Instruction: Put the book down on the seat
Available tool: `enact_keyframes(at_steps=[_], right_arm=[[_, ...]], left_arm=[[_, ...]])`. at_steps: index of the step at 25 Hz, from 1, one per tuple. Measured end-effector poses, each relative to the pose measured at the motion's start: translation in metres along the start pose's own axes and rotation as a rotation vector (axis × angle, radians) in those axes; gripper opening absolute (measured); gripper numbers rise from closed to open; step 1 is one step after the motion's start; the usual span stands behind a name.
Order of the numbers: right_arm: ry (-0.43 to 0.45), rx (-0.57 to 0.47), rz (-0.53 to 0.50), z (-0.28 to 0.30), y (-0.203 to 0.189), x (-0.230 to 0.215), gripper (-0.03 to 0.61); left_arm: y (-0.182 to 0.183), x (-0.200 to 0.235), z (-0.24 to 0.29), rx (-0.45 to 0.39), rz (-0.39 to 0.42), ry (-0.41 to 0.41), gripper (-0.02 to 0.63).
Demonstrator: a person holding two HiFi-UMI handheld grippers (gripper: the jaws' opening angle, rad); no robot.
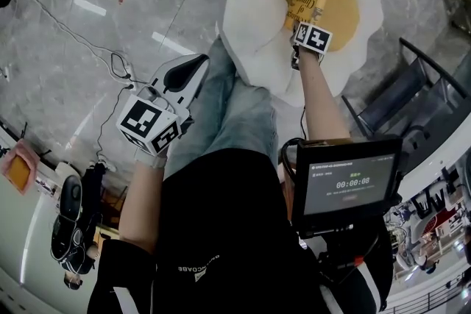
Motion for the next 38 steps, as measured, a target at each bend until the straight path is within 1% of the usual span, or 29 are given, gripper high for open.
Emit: enact_keyframes(at_steps=[8, 14, 19, 27, 30, 34, 38], right_arm=[[-0.037, 0.013, 0.004, 0.024, 0.005, -0.001, 0.161], [-0.031, 0.004, 0.047, 0.040, 0.007, 0.000, 0.161], [-0.044, 0.007, 0.011, 0.057, 0.007, 0.001, 0.161], [-0.025, 0.034, -0.020, 0.064, -0.001, 0.007, 0.161], [-0.026, 0.045, -0.019, 0.071, -0.002, 0.008, 0.174], [-0.032, 0.045, -0.020, 0.071, -0.003, 0.009, 0.209], [-0.024, 0.039, -0.019, 0.061, -0.002, 0.008, 0.215]], left_arm=[[-0.013, 0.015, 0.007, 0.000, -0.031, -0.002, 0.014], [-0.020, 0.024, 0.016, -0.004, -0.044, 0.000, 0.014], [-0.028, 0.032, 0.023, -0.005, -0.048, 0.003, 0.014], [-0.036, 0.034, 0.019, -0.004, -0.067, 0.002, 0.014], [-0.041, 0.042, 0.020, 0.000, -0.074, 0.007, 0.015], [-0.045, 0.046, 0.018, -0.006, -0.082, 0.010, 0.015], [-0.041, 0.042, 0.014, -0.023, -0.085, 0.010, 0.014]])
Point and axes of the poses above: the fingertips, and each gripper's own axes: z forward along the fingers, x to its left, y out of its top, the point moved 10 cm from there along -z, backward along the fingers, and after that the axes turned 7 degrees about x, right-handed, at the moved point
